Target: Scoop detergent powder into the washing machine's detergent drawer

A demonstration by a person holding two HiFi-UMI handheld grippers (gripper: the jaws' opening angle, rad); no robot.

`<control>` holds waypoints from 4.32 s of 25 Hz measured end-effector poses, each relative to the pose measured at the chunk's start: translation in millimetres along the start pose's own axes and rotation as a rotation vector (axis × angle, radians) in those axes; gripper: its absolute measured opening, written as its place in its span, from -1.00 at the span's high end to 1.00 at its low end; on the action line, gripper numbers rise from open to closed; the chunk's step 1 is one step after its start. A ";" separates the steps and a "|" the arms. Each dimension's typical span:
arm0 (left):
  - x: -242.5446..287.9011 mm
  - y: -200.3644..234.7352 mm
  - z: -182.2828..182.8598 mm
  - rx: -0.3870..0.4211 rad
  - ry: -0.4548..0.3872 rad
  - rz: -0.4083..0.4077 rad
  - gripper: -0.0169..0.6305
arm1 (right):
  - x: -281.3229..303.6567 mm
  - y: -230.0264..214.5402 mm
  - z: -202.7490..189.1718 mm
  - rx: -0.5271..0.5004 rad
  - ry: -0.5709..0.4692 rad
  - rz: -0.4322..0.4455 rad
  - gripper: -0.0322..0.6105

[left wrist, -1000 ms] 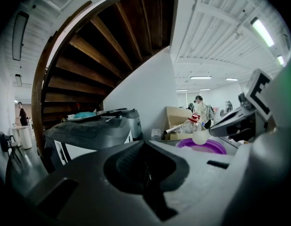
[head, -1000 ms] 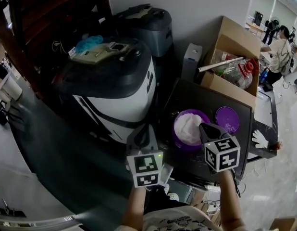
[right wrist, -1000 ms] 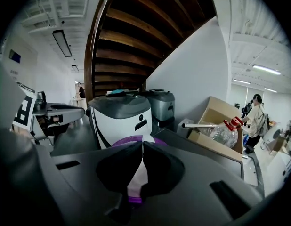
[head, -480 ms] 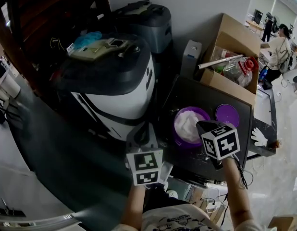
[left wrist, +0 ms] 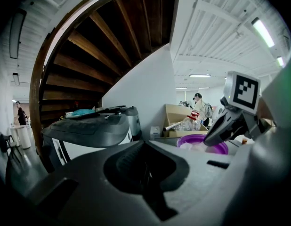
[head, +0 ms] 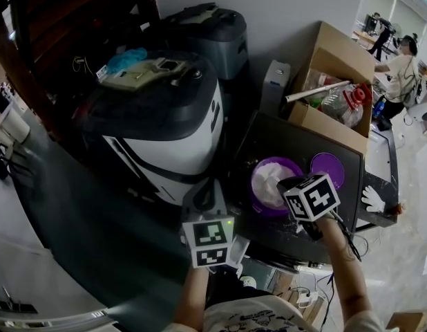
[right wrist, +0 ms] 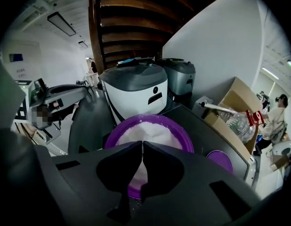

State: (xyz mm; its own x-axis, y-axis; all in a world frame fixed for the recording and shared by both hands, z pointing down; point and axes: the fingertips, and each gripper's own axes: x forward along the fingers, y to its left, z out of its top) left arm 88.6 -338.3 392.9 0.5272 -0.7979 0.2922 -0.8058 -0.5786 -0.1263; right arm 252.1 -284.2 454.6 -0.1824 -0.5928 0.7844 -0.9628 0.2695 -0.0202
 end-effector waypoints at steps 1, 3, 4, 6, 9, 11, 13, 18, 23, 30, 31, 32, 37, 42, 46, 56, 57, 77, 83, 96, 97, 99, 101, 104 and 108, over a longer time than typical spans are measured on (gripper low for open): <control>0.7 0.6 0.1 0.000 0.000 0.001 0.94 | 1.9 -0.5 -0.2 -0.007 0.009 0.000 0.84; 1.9 1.2 0.9 -0.001 -0.002 0.001 0.94 | 5.1 -0.6 -0.6 -0.007 0.021 0.012 0.84; 2.4 1.2 1.6 -0.001 -0.004 0.000 0.94 | 6.3 -0.3 -1.1 -0.004 0.026 0.022 0.84; 2.9 0.9 3.3 0.001 -0.008 -0.001 0.94 | 8.2 0.1 -2.6 0.000 0.037 0.037 0.84; 3.8 -0.1 5.4 0.000 -0.011 -0.001 0.94 | 9.7 -1.5 -4.4 -0.007 0.052 0.041 0.84; 4.6 -1.1 5.8 -0.002 -0.012 -0.002 0.94 | 10.8 -2.1 -5.6 -0.010 0.059 0.042 0.84; 5.5 -1.2 5.8 -0.002 -0.012 -0.002 0.94 | 12.6 -1.4 -6.6 -0.010 0.062 0.046 0.84; 5.5 2.4 6.9 -0.004 -0.014 0.004 0.94 | 14.0 4.5 -7.1 0.006 0.063 0.077 0.84; 3.8 4.2 5.8 -0.004 -0.012 0.012 0.94 | 14.3 10.6 -7.9 0.013 0.064 0.104 0.84; 1.1 5.4 5.3 -0.007 -0.014 0.018 0.94 | 15.2 18.6 -7.6 0.030 0.055 0.136 0.84; 0.8 5.4 5.8 -0.008 -0.015 0.019 0.94 | 15.2 18.0 -7.6 0.037 0.052 0.139 0.84; 0.4 5.2 6.2 -0.009 -0.015 0.020 0.94 | 15.1 17.4 -7.8 0.046 0.050 0.142 0.84; -1.4 4.8 6.0 -0.011 -0.014 0.020 0.94 | 15.1 16.5 -8.7 0.079 0.034 0.147 0.84; -3.5 2.5 5.4 -0.011 -0.011 0.018 0.94 | 12.5 15.3 -7.7 0.110 0.013 0.157 0.84; -5.2 2.9 6.7 -0.011 -0.012 0.018 0.94 | 6.2 15.2 -5.3 0.155 -0.009 0.187 0.84; -8.9 -2.4 12.3 -0.020 -0.028 0.010 0.94 | -3.8 13.4 -0.2 0.354 -0.123 0.251 0.84; -8.9 -2.9 12.9 -0.020 -0.029 0.011 0.94 | -4.6 13.3 0.5 0.384 -0.137 0.265 0.84; -18.1 -11.4 24.1 -0.021 -0.058 0.021 0.94 | -26.1 -3.1 1.1 1.001 -0.431 0.472 0.84; -22.0 -13.0 27.8 -0.021 -0.066 0.027 0.94 | -33.3 2.2 4.4 1.120 -0.540 0.577 0.84; -37.5 -15.9 28.1 -0.023 -0.074 0.064 0.94 | -53.1 15.7 10.3 1.187 -0.658 0.661 0.84; -39.7 -15.8 28.1 -0.025 -0.075 0.071 0.94 | -54.5 16.6 9.8 1.184 -0.658 0.664 0.84; -44.7 -16.3 27.4 -0.028 -0.077 0.085 0.94 | -56.2 18.9 8.3 1.181 -0.654 0.675 0.84; -50.3 -17.0 25.9 -0.030 -0.077 0.098 0.94 | -58.2 22.2 7.0 1.182 -0.650 0.692 0.84; -60.5 -17.3 22.7 -0.034 -0.076 0.120 0.94 | -62.3 29.5 4.6 1.172 -0.645 0.713 0.84; -76.4 -17.9 16.9 -0.041 -0.069 0.154 0.94 | -69.1 42.9 0.9 1.148 -0.630 0.748 0.84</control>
State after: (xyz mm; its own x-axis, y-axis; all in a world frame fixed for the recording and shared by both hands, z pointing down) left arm 67.3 -269.9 356.9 0.4126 -0.8871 0.2068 -0.8880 -0.4424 -0.1258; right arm 223.2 -232.4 398.9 -0.4541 -0.8909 -0.0066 -0.1862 0.1021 -0.9772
